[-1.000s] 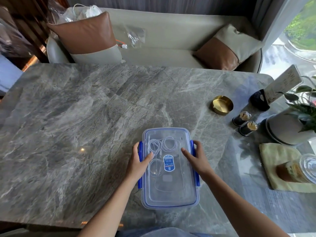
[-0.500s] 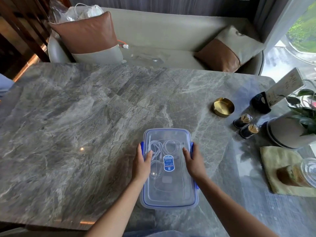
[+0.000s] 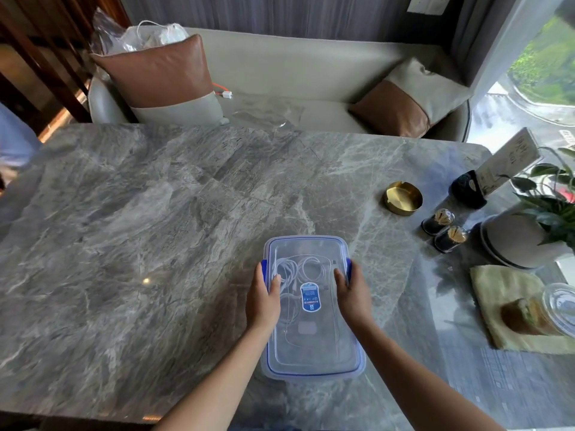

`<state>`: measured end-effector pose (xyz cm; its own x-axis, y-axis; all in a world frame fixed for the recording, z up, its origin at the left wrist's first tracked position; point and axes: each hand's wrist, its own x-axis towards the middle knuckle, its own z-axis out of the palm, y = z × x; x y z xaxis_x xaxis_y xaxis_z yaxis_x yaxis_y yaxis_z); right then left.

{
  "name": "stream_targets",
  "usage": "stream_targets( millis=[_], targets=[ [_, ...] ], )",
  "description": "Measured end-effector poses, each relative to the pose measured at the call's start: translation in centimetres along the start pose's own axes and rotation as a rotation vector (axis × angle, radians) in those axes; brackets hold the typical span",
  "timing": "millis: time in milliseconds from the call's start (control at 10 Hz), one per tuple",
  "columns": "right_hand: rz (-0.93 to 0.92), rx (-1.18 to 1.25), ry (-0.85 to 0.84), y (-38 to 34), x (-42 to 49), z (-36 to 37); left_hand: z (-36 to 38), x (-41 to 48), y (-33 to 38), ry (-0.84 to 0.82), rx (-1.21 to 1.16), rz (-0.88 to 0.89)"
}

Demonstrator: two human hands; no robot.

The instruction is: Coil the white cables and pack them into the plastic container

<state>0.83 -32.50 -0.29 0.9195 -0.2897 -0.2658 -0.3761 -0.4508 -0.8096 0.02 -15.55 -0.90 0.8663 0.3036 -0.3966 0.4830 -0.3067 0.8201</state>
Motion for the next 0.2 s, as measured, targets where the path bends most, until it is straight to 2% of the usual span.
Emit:
stream_targets(
  millis=[100,200],
  targets=[
    [0.021,0.073,-0.010,-0.1,0.3,-0.4,-0.7,0.5,0.2,-0.103,-0.063,-0.073],
    [-0.074,0.025,0.012,-1.8,0.3,-1.1,-2.2,0.6,1.5,-0.149,-0.020,0.011]
  ],
)
